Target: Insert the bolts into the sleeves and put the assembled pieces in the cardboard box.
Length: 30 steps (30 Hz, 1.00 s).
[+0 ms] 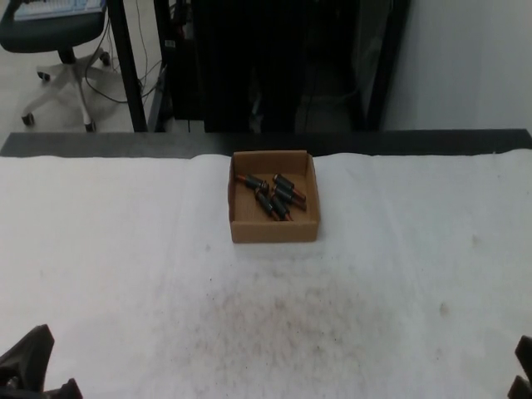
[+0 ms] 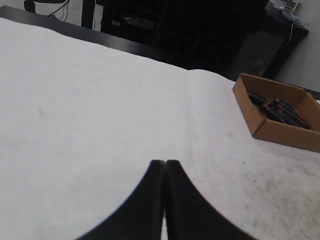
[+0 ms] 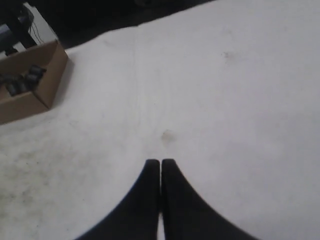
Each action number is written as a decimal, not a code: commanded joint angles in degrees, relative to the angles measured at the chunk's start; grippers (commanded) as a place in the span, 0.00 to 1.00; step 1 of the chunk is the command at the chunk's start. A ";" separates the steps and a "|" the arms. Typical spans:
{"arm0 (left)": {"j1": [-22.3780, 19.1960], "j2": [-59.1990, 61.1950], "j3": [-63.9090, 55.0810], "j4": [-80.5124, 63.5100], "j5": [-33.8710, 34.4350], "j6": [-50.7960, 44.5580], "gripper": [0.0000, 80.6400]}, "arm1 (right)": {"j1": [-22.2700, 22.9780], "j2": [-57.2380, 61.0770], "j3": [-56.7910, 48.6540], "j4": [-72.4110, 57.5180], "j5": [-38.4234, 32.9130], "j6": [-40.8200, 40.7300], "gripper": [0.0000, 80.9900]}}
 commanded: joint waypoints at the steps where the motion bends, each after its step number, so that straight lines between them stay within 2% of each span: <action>1: -0.17 -0.09 -0.56 -0.64 -0.38 -0.24 0.00 | 0.02 -4.63 -0.51 -0.70 0.27 0.20 0.01; 25: -0.17 -0.09 -0.56 -0.64 -0.38 -0.11 0.00 | 0.11 -7.15 -0.51 -2.89 0.21 0.20 0.01; 30: -0.17 -0.09 -0.56 1.69 -0.38 9.57 0.00 | 0.11 -7.15 -0.51 -1.75 6.43 -3.71 0.01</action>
